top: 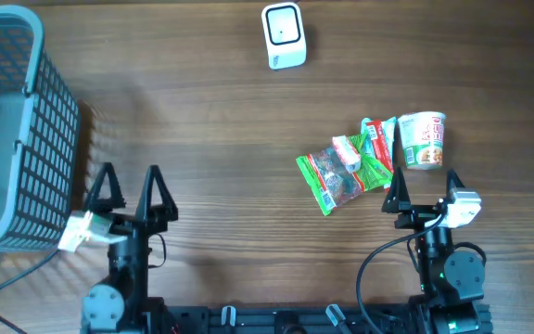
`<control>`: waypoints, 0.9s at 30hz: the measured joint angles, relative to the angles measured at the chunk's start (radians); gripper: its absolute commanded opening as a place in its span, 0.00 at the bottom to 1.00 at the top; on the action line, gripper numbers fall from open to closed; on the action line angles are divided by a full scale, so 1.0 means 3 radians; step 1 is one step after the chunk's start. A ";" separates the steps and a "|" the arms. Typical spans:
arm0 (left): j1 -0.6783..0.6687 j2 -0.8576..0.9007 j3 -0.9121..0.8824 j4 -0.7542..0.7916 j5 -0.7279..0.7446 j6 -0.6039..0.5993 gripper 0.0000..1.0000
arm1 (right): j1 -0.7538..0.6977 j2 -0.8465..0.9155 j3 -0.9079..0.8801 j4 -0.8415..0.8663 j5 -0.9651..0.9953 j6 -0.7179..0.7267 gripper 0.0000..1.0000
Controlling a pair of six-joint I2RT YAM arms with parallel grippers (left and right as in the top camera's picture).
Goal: Scan the item barcode
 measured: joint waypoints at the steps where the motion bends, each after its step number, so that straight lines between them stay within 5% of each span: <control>1: 0.0000 0.0000 -0.0009 -0.0159 -0.0010 0.0001 1.00 | 0.0000 0.0000 0.0000 0.0001 0.0000 0.0000 1.00; 6: 0.0000 -0.0004 -0.0029 -0.1429 0.0001 0.0240 1.00 | 0.0000 0.0000 0.0000 0.0000 0.0000 0.0000 1.00; 12: 0.0000 -0.0008 -0.0028 -0.1414 0.0271 0.1174 1.00 | 0.0000 0.0000 0.0000 0.0000 0.0000 0.0000 1.00; 27: 0.0023 -0.0006 -0.0028 -0.1410 0.0294 0.1310 1.00 | 0.0000 0.0000 0.0000 0.0000 0.0000 0.0000 1.00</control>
